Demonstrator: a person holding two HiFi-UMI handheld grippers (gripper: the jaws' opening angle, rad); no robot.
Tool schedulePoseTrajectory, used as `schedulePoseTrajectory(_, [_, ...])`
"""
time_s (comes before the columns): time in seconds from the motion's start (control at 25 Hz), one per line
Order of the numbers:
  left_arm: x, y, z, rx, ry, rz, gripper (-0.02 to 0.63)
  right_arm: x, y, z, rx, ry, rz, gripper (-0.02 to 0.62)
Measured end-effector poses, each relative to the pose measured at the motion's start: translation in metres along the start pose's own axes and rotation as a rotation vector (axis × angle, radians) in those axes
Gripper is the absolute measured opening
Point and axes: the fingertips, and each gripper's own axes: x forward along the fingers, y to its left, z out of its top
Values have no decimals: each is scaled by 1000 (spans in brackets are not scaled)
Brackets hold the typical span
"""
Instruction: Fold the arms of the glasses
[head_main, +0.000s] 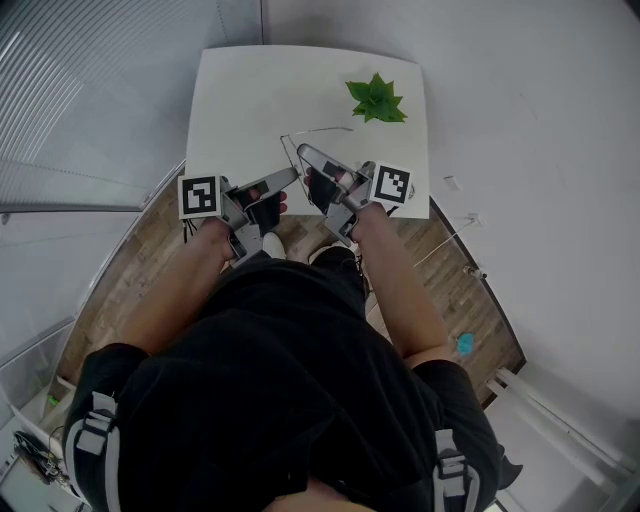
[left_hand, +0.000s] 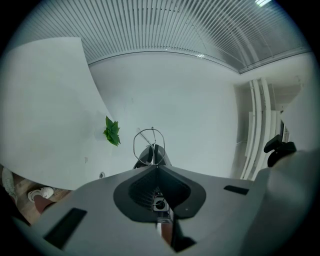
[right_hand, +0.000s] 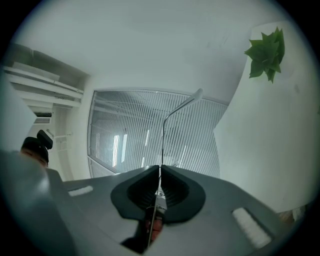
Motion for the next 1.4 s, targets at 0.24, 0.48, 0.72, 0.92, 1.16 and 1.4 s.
schedulePoseTrajectory(0.24, [2,1,-1,4,13,-7,12,5,0,-6,0,39,12,23])
schedulePoseTrajectory(0.48, [2,0,-2,3,16,-15,12,5,0,-8,7,52,18,23])
schedulePoseTrajectory(0.72, [0,2,-1,-2,8,-15,12,4,0,-5,3,38,13,59])
schedulePoseTrajectory(0.92, [-1,3,-1,-16,1,-24,12,3,-3,-3,-9,31,7,119])
schedulePoseTrajectory(1.16, [-2,2,-1,-17,-3,-29,12,-1,-4,-1,-8,-1,2,173])
schedulePoseTrajectory(1.4, [-5,5,3,-15,-29,-6,12,-24,-10,21,-5,-108,-30,178])
